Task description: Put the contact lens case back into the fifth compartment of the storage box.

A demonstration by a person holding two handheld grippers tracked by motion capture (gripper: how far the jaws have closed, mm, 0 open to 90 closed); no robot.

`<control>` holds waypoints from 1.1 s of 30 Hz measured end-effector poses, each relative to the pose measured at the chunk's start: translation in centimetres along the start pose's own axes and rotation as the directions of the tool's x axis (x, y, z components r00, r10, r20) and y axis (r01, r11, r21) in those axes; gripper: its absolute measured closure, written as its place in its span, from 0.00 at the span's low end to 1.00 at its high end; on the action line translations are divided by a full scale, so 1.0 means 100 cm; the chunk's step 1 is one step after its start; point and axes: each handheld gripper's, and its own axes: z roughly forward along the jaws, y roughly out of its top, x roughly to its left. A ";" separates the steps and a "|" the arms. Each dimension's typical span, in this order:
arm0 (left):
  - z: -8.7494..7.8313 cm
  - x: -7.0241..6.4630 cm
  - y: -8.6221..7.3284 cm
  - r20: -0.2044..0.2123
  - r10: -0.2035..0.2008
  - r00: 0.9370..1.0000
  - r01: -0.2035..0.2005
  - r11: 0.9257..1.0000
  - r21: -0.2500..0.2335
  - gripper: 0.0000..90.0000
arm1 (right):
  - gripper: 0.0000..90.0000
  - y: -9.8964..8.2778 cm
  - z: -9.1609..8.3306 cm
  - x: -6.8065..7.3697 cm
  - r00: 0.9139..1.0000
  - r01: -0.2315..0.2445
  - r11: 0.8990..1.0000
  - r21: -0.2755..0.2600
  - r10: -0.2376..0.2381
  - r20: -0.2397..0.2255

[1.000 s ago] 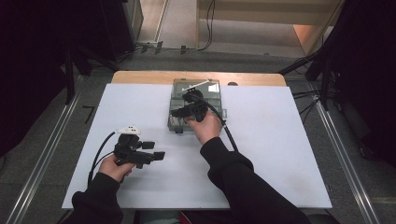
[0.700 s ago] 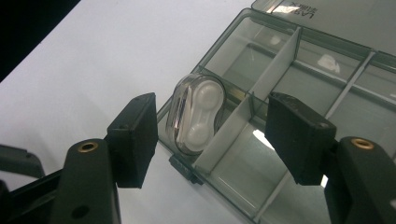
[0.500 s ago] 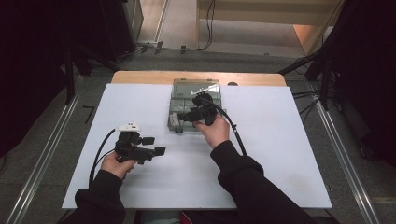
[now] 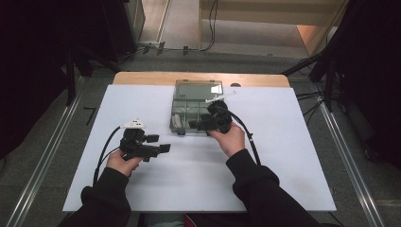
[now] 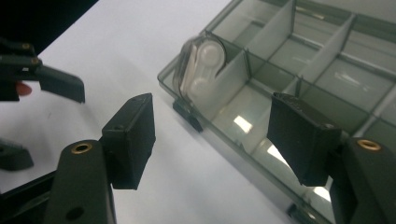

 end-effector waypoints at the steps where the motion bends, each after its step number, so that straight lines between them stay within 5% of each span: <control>1: 0.000 0.000 0.001 0.000 0.001 1.000 -0.001 1.000 0.002 0.29 | 0.34 -0.002 -0.002 -0.001 1.000 -0.002 1.000 0.004 0.002 0.000; 17: 0.015 0.001 0.013 -0.001 0.017 1.000 -0.017 1.000 0.021 0.28 | 0.33 -0.037 -0.024 -0.017 1.000 0.023 0.999 -0.029 -0.023 0.000; 33: 0.023 0.012 0.022 -0.017 0.002 1.000 -0.002 1.000 0.003 0.28 | 0.32 -0.046 -0.033 -0.041 0.999 -0.029 0.999 -0.035 0.031 0.042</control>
